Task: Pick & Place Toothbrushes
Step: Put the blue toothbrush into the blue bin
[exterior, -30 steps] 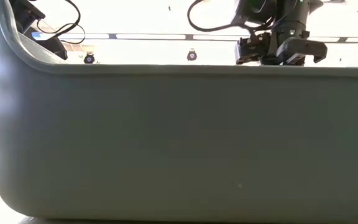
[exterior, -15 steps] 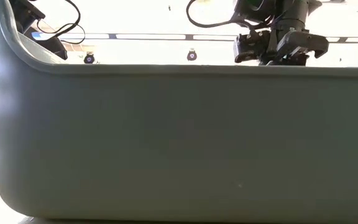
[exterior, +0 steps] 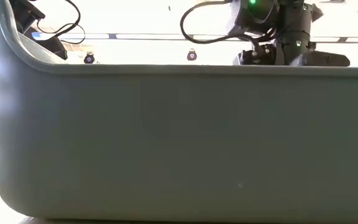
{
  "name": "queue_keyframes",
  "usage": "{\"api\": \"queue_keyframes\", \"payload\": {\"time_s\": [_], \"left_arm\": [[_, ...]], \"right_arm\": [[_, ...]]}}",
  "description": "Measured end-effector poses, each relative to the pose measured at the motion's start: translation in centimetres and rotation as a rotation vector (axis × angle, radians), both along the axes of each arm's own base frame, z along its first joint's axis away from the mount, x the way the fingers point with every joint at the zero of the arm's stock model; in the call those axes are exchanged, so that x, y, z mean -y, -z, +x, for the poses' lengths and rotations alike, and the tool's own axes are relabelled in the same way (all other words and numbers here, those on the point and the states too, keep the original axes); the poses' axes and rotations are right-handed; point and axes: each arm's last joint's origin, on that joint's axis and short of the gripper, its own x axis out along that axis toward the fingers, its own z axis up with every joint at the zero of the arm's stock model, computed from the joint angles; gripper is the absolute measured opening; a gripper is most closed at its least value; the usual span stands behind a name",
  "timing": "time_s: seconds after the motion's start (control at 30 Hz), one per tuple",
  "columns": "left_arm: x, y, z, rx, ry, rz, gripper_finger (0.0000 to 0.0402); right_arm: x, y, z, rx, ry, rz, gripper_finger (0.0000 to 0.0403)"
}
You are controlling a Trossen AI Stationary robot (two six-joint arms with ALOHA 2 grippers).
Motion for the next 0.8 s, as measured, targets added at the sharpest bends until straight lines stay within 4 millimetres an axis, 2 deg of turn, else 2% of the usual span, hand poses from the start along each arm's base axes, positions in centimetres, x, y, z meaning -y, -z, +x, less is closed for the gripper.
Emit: {"api": "queue_keyframes", "payload": {"time_s": [0.33,0.53,0.67,0.8], "left_arm": [[0.0,0.0,0.0,0.000,0.000,0.000,0.0000],[0.0,0.0,0.0,0.000,0.000,0.000,0.0000],[0.0,0.0,0.0,0.000,0.000,0.000,0.0000],[0.0,0.0,0.0,0.000,0.000,0.000,0.0000]], "right_arm": [[-0.2,2.3,0.4,-0.074,-0.002,-0.032,0.0152],[-0.2,2.7,0.6,-0.084,-0.001,-0.038,0.0150],[-0.2,2.7,0.6,-0.080,-0.001,-0.036,0.0132],[-0.2,2.7,0.6,-0.080,-0.002,-0.024,0.0096]]}}
